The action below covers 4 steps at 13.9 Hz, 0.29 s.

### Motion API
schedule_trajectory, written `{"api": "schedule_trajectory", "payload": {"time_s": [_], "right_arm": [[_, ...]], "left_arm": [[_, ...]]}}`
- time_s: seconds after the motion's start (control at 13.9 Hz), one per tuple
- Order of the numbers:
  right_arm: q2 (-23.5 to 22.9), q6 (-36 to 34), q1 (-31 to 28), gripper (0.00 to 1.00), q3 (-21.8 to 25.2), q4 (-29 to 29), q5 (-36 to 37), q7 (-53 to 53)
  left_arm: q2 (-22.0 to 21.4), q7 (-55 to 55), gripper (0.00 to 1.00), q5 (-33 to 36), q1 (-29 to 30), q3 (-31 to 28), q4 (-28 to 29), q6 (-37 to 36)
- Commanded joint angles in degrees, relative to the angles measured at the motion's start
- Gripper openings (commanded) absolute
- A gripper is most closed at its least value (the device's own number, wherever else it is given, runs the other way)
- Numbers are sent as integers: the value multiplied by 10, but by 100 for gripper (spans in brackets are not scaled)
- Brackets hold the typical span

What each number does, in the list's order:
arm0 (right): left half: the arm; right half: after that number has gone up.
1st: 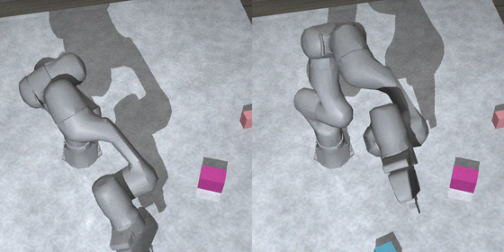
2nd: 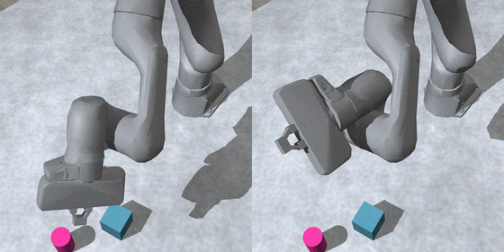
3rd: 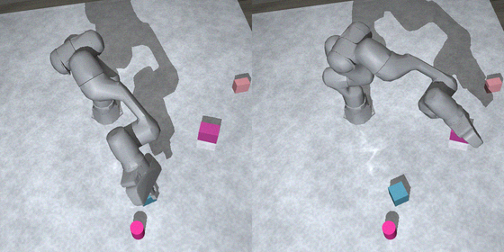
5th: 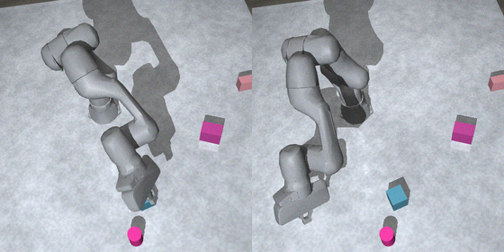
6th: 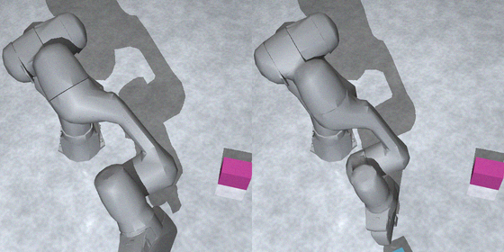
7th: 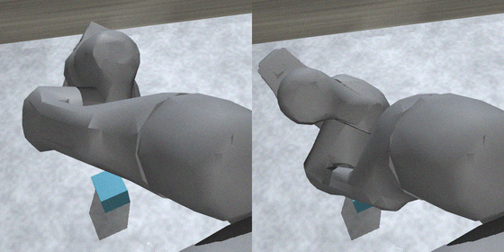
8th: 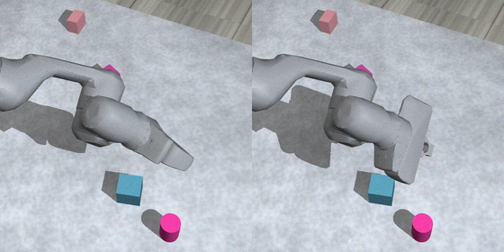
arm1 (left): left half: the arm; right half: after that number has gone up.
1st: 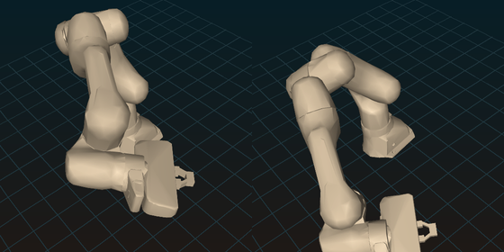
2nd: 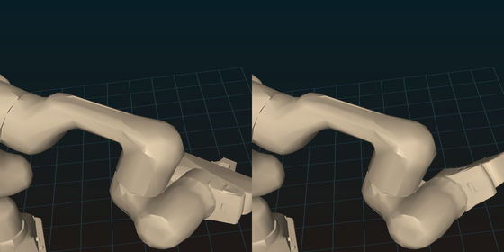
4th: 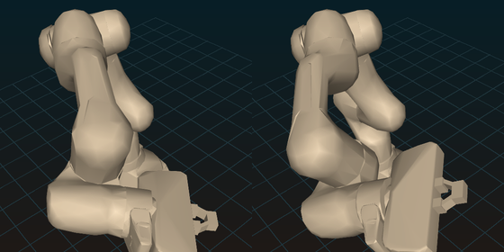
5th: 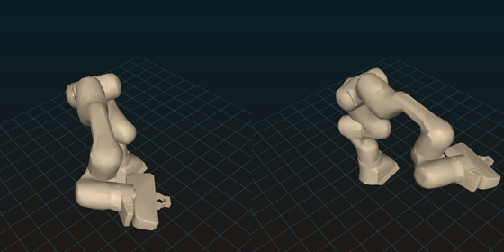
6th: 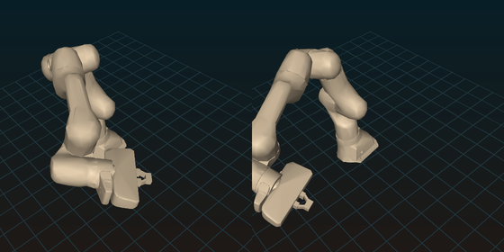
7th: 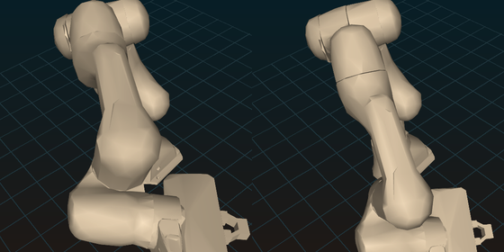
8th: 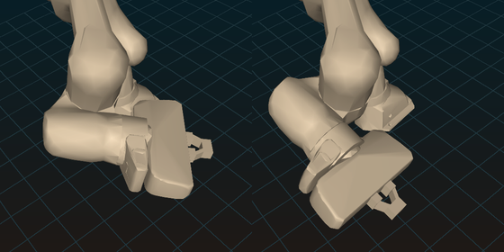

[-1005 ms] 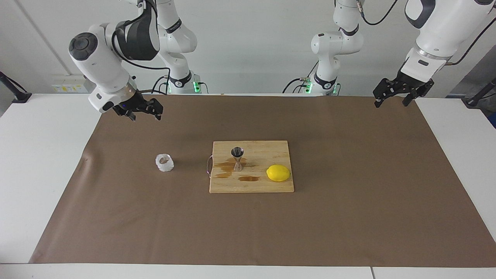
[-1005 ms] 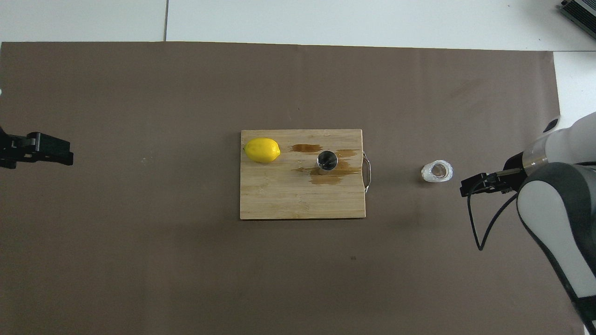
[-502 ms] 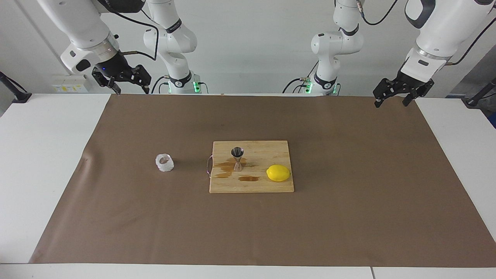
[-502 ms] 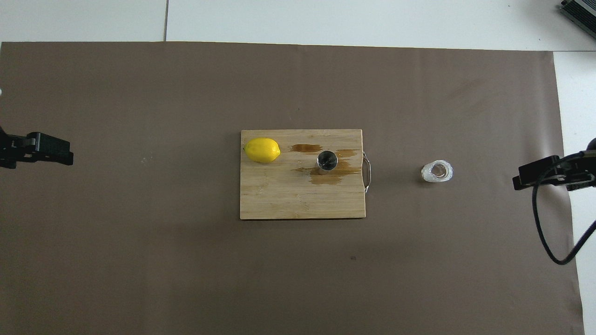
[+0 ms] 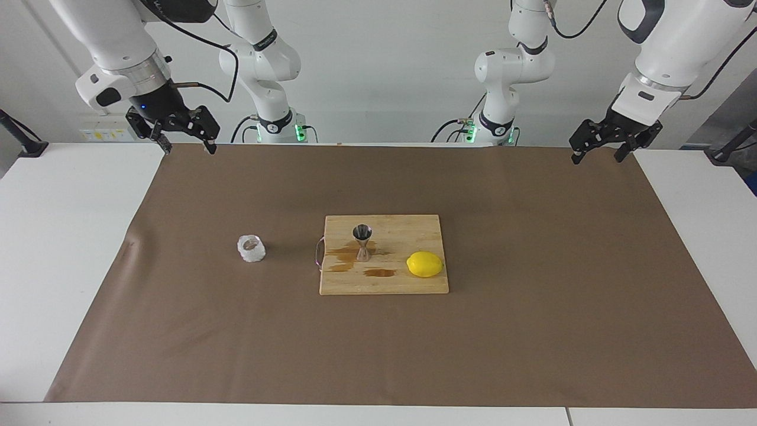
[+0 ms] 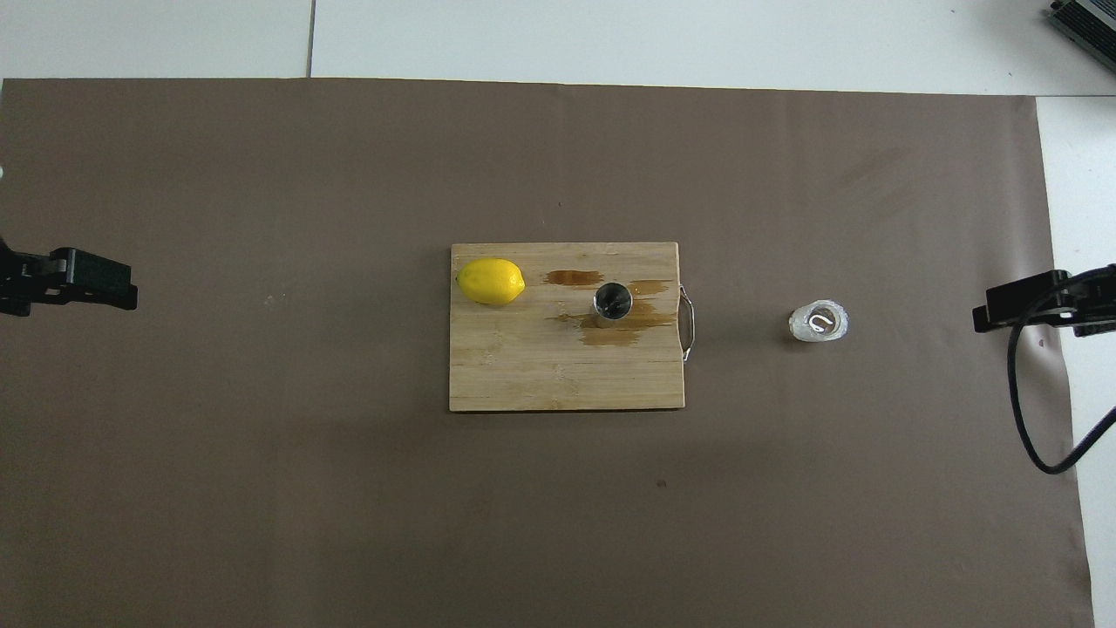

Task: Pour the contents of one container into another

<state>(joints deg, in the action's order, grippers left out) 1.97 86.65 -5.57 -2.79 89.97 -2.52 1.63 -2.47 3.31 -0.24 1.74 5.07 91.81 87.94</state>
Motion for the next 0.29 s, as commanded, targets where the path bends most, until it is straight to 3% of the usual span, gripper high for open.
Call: {"api": "schedule_trajectory", "payload": {"time_s": [0.0, 0.22], "right_arm": [[5, 6, -3, 100, 0, 12, 14, 13], [10, 7, 1, 100, -1, 20, 14, 11]], "left_arm": [[-16, -2, 100, -6, -2, -4, 15, -3], [-16, -2, 100, -6, -1, -4, 15, -3]]}}
